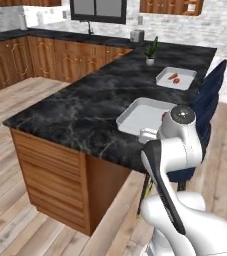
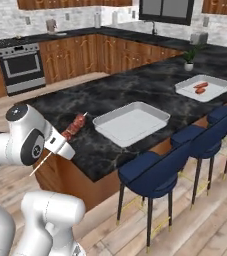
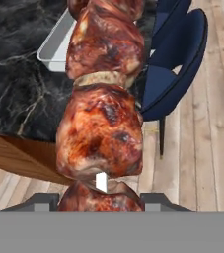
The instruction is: Place the cold items (sweet potato and carrot) from the fridge in one tupperware on the dining counter. Place the warm items (hot dog and kebab skewer) in the stove area in another tupperware.
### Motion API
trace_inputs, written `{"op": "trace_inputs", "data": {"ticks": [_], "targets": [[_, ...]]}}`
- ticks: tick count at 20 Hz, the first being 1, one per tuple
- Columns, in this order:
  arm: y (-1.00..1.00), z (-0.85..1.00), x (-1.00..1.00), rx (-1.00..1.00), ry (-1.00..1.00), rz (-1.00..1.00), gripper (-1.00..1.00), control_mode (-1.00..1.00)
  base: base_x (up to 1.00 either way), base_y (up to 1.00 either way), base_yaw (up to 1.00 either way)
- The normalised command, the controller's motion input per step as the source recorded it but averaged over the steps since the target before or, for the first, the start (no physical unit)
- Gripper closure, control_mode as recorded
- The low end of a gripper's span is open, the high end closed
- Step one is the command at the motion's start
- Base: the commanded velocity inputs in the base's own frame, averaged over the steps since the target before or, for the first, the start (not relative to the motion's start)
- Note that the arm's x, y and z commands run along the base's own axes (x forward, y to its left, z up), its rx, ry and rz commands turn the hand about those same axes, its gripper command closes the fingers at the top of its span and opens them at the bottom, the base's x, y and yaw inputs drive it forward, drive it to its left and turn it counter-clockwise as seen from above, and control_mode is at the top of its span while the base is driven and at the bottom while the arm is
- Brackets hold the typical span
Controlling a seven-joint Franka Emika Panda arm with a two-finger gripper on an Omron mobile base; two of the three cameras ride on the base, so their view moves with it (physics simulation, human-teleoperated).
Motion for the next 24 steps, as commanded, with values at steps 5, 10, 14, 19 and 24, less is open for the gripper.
{"op": "trace_inputs", "data": {"ticks": [5, 10, 14, 19, 24], "targets": [[0.0, 0.0, 0.0, 0.0, 0.0, 0.0, 1.0, 1.0, 0.1, -0.89, 0.3], [0.0, 0.0, 0.0, 0.0, 0.0, 0.0, 1.0, 1.0, 0.14, -0.87, 0.32], [0.0, 0.0, 0.0, 0.0, 0.0, 0.0, 1.0, 1.0, 0.14, -0.87, 0.33], [0.0, 0.0, 0.0, 0.0, 0.0, 0.0, 1.0, 1.0, 0.06, -0.88, 0.32], [0.0, 0.0, 0.0, 0.0, 0.0, 0.0, 1.0, 1.0, 0.07, -0.76, 0.32]]}}
